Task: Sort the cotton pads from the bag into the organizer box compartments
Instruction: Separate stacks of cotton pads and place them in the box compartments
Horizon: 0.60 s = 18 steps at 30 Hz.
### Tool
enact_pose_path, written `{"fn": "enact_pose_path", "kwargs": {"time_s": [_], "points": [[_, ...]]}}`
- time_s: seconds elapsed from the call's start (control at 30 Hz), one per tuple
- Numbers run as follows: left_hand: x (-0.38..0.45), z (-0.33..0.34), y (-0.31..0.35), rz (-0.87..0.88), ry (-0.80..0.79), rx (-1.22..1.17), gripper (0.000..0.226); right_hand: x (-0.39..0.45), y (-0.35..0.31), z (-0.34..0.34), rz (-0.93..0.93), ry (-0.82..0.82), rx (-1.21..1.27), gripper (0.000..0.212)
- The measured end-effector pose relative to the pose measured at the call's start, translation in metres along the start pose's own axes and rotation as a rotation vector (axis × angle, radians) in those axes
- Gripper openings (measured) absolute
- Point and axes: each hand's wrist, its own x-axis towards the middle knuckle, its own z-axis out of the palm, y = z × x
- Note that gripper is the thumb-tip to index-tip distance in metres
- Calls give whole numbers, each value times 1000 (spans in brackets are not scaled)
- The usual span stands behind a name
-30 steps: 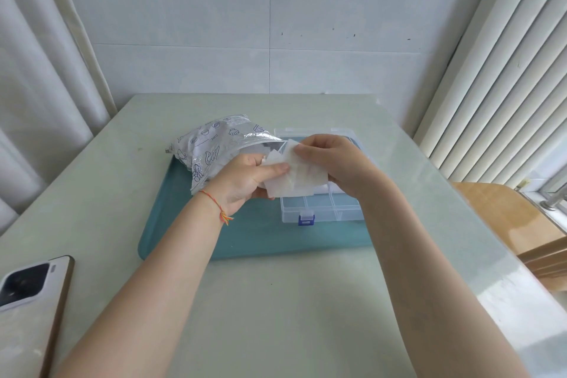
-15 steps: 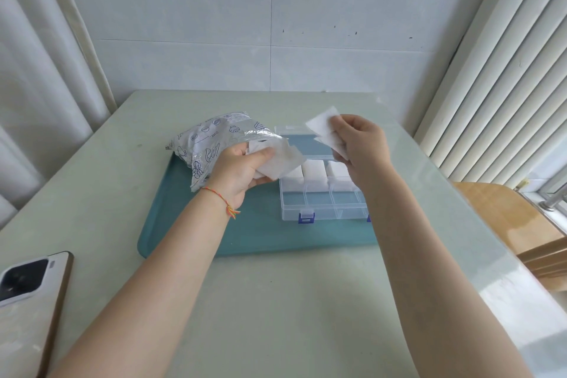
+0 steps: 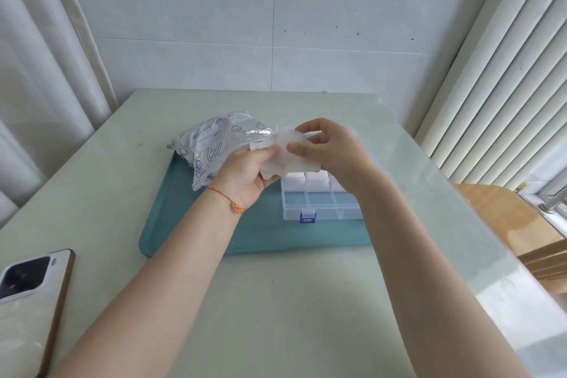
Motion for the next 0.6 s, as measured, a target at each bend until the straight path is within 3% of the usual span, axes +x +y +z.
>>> {"fn": "enact_pose_path", "kwargs": {"time_s": [0.1, 0.23, 0.33, 0.43, 0.6], "points": [[4, -3, 0, 19, 98, -25, 16, -1, 1, -13, 68, -149, 78, 45], [5, -4, -2, 16, 173, -7, 24, 3, 3, -25, 67, 18, 49, 23], [2, -2, -2, -15, 187, 18, 16, 6, 4, -33, 45, 125, 144, 11], [2, -2, -5, -27, 171, 62, 28, 4, 3, -33, 39, 29, 241, 9], [0, 1, -3, -50, 101, 105, 35, -3, -3, -19, -20, -83, 64, 9]]}}
